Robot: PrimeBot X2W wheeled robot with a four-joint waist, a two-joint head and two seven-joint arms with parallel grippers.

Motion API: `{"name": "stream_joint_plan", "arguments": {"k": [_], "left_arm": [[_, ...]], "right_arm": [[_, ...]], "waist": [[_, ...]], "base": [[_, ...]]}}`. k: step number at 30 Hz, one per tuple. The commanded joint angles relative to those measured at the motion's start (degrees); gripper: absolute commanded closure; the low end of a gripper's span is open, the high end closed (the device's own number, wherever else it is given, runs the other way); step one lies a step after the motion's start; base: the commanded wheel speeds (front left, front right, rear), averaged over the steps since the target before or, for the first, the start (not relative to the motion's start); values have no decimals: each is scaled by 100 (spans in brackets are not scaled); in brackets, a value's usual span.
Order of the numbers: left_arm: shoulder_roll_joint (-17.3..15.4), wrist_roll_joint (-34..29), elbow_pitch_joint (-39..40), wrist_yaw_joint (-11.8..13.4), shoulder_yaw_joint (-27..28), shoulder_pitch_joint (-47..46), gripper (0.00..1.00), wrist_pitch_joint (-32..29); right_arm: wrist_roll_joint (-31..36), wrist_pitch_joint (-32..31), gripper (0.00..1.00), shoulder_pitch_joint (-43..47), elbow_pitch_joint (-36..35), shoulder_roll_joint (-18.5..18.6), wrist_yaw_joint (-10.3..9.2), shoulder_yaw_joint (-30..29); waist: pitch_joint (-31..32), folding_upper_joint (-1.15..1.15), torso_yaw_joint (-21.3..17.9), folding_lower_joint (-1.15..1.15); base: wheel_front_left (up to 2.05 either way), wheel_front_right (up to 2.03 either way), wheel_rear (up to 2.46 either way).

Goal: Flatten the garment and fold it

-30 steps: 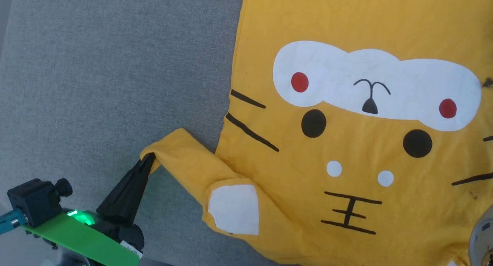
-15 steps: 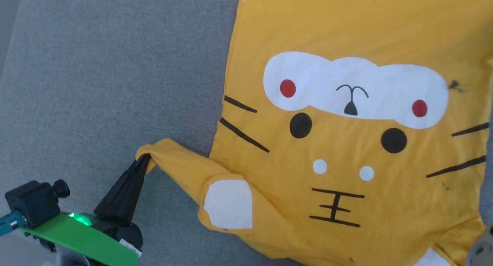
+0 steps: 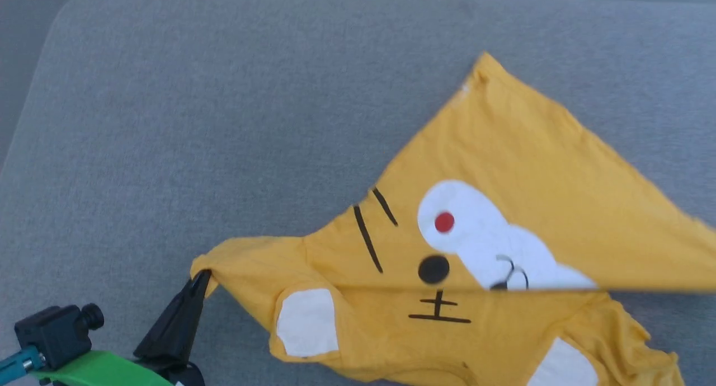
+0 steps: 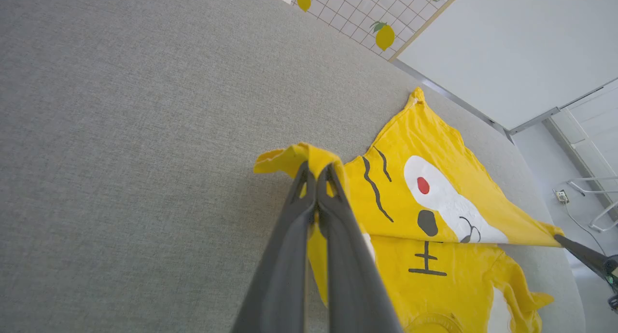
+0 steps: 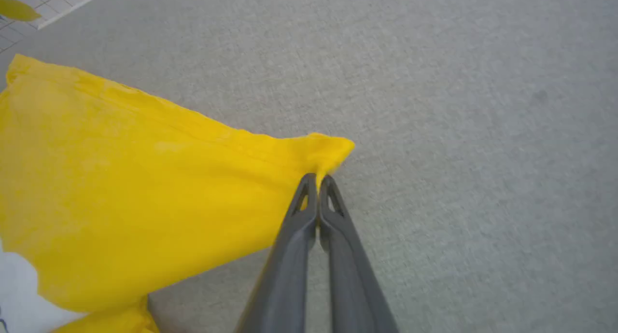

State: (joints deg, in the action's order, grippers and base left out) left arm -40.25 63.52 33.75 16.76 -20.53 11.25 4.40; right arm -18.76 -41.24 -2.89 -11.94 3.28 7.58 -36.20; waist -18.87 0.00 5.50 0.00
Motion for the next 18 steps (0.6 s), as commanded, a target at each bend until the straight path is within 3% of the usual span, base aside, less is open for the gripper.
{"name": "stream_joint_plan", "arguments": {"k": [1,6,12,13,18], "left_arm": [[-75,-49,-9,53,30,102,100,35],[-114,-77,-49,161,42,310,100,69],[-105,-3,-81,184,48,407,100,53],[-114,2,-93,189,43,404,100,33],[-132,-14,-98,194,-20,358,100,-45]], "right_arm": [[-151,57,100,289,-5,-20,-9,-105],[-1008,585,100,1444,729,-37,-9,-89],[-1148,1491,100,1640,1525,-39,-9,526],[-1056,1611,0,1576,1509,-39,-9,652],[-659,1508,0,1219,803,-39,-9,871]], "waist": [[535,0,-513,0],[631,0,-612,0],[767,0,-670,0],[797,0,-667,0],[862,0,-586,0]], "base": [[0,0,0],[0,0,0],[0,0,0],[0,0,0],[0,0,0]]}}
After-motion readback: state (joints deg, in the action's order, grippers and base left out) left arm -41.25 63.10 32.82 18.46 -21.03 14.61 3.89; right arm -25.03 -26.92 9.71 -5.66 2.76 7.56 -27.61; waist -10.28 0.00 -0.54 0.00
